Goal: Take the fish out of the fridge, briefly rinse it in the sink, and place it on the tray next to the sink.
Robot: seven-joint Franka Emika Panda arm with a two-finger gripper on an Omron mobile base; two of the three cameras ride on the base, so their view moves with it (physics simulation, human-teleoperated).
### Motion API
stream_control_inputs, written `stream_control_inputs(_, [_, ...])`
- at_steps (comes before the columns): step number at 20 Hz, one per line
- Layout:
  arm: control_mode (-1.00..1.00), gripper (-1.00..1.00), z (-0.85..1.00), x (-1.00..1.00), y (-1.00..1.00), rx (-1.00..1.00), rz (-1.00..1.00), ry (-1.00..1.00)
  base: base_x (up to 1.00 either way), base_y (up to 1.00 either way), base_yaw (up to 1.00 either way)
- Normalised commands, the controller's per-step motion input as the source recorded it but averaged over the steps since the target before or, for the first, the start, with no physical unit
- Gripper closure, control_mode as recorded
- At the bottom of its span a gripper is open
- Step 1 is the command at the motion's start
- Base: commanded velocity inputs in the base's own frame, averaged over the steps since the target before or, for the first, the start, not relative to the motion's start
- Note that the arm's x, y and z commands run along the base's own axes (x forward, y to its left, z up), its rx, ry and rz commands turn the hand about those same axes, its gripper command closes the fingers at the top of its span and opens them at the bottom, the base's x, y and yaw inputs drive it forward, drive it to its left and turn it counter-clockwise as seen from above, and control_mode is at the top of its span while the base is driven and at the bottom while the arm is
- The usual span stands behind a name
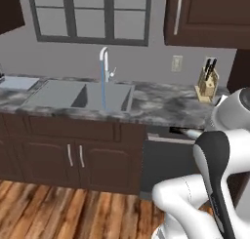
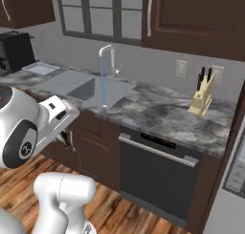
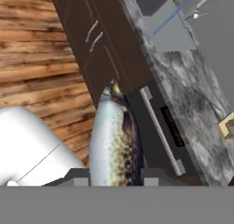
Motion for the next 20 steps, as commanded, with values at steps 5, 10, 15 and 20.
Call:
stream_control_inputs(5, [1.00,1.00,0.00,0.00,0.00,0.00,0.00,0.00,1.00,1.00,-0.48])
stream_control_inputs(10, [1.00,1.00,0.00,0.00,0.00,0.00,0.00,0.00,0.99,1.00,-0.57])
stream_control_inputs(15, [1.00,1.00,0.00,0.00,0.00,0.00,0.00,0.00,0.78,1.00,-0.52])
stream_control_inputs(20, [1.00,1.00,0.00,0.00,0.00,0.00,0.00,0.00,0.12,0.37,-0.12])
